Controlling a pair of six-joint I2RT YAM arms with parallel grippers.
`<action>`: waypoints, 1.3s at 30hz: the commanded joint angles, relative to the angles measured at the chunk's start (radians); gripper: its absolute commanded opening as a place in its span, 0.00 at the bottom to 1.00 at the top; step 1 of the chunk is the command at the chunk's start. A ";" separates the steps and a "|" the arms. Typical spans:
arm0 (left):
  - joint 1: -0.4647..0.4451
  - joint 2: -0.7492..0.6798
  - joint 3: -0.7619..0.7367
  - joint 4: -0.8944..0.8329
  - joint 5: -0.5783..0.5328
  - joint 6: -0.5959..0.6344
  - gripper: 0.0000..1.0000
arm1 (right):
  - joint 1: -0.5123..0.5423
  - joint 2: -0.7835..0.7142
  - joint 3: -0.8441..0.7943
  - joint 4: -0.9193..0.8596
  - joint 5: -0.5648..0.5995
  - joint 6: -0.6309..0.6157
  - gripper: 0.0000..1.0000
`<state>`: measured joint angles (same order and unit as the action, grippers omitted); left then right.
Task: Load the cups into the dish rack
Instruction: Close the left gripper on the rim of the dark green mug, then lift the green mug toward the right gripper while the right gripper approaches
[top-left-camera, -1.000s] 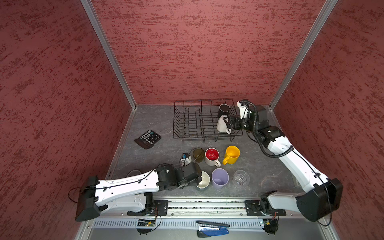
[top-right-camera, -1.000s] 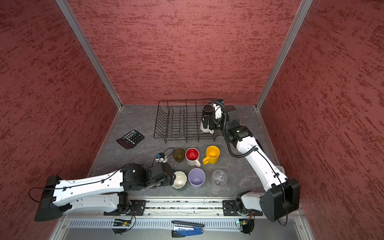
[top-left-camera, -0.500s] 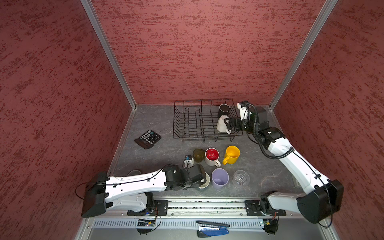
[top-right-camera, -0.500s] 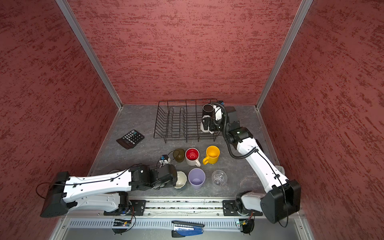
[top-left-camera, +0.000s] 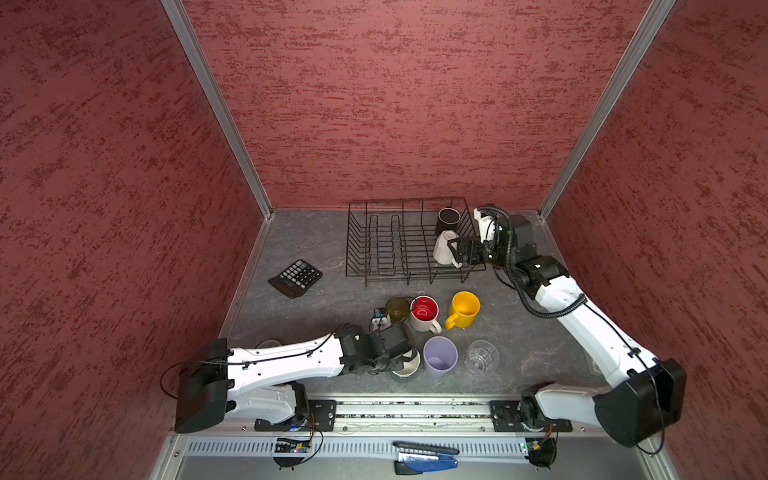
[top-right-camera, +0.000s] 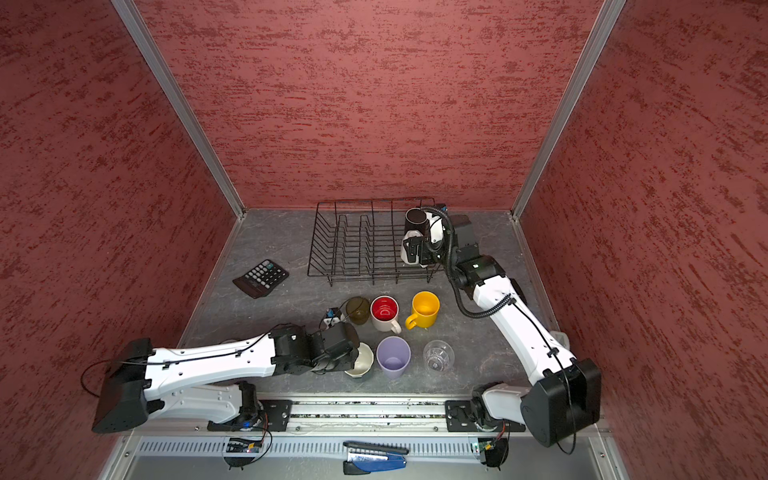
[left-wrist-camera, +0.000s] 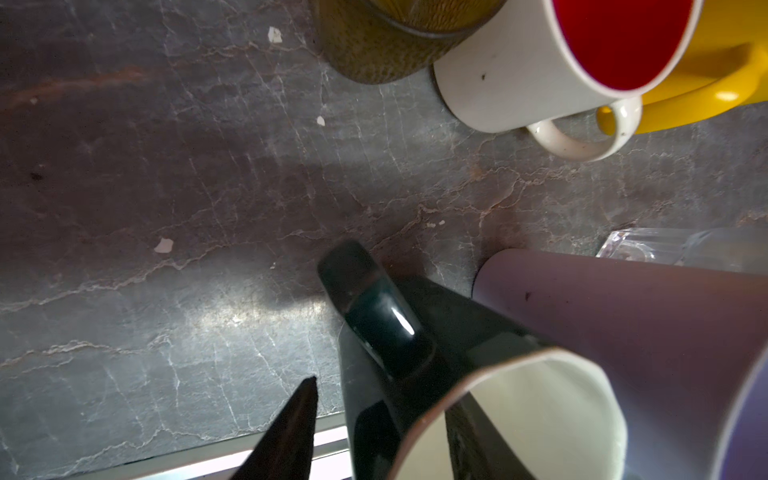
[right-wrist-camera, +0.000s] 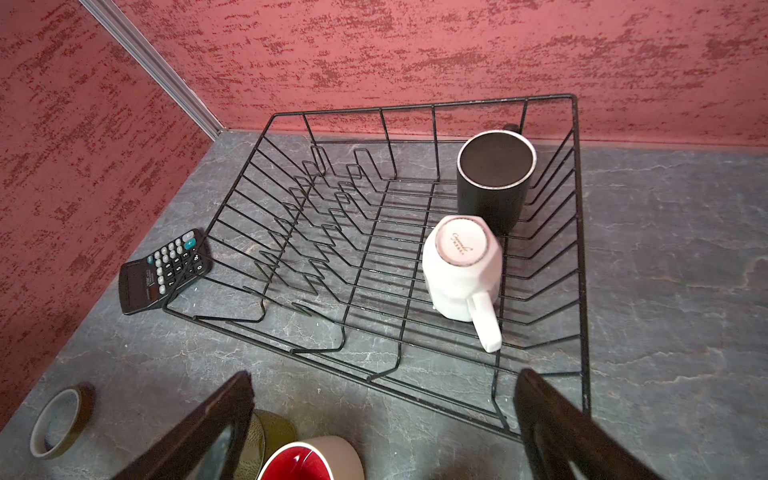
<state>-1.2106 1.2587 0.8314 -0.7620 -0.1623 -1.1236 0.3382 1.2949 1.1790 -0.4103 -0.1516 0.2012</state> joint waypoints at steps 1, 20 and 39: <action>0.009 0.011 0.012 -0.010 0.014 0.022 0.47 | -0.007 -0.014 -0.007 0.002 0.021 -0.008 0.99; 0.055 -0.010 -0.003 -0.033 0.056 0.048 0.14 | -0.006 0.016 -0.007 0.021 0.008 -0.014 0.99; 0.169 -0.549 -0.093 -0.139 0.032 0.061 0.00 | -0.040 -0.002 -0.046 0.246 -0.205 0.138 0.99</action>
<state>-1.1091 0.8516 0.7284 -0.9321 -0.1051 -1.0927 0.3283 1.3319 1.1660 -0.3141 -0.2695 0.2535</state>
